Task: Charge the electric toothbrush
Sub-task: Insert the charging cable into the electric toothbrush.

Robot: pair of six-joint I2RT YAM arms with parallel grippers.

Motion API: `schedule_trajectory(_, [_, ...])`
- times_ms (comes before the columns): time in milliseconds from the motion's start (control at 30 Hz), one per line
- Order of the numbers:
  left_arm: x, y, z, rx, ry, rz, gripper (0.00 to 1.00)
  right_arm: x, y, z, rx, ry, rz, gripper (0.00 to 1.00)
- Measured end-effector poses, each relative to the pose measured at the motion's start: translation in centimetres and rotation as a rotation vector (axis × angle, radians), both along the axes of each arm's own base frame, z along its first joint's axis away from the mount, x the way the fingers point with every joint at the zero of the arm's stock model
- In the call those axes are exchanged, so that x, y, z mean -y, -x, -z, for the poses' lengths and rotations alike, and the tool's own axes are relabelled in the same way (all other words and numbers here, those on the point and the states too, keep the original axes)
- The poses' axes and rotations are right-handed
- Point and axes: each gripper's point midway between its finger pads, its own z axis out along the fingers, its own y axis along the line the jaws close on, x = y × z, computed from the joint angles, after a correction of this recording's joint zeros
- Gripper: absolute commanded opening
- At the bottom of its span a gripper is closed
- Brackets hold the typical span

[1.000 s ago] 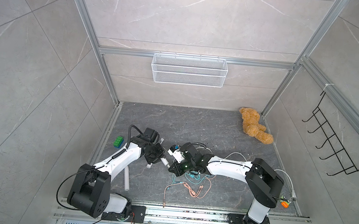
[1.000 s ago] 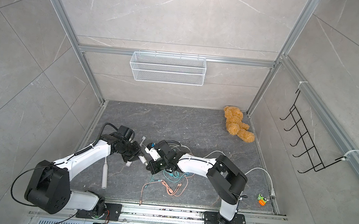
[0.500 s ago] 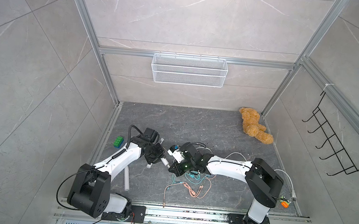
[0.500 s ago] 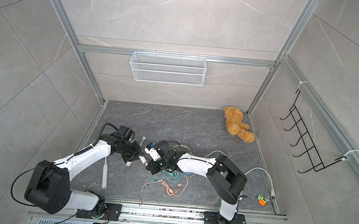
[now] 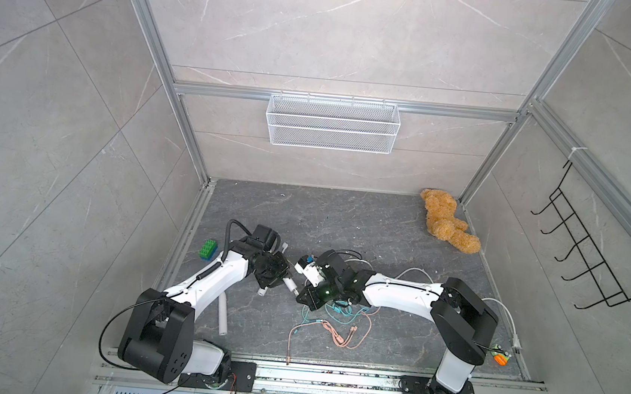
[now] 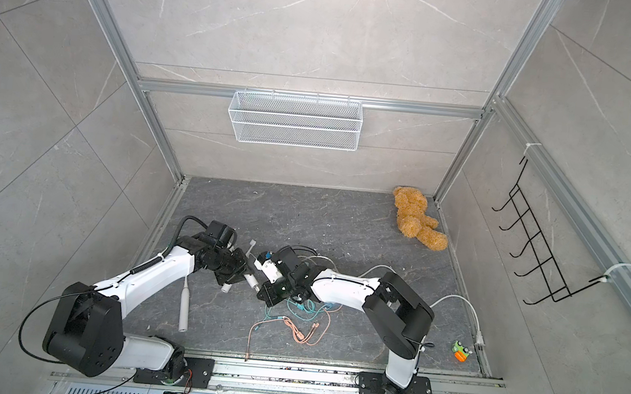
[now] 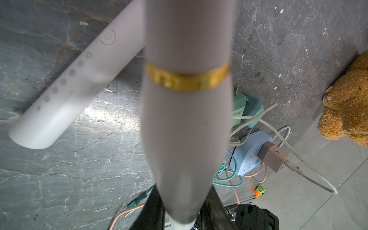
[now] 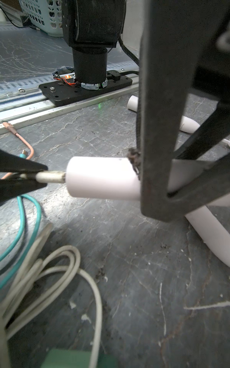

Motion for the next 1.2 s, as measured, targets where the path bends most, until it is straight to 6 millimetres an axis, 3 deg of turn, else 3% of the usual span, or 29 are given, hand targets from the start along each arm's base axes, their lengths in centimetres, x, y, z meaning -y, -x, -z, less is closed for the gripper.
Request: schedule_trajectory(1200, [2.6, -0.2, -0.7, 0.083, 0.052, 0.098, 0.00, 1.9, -1.0, -0.7, 0.031, 0.065, 0.051, 0.00])
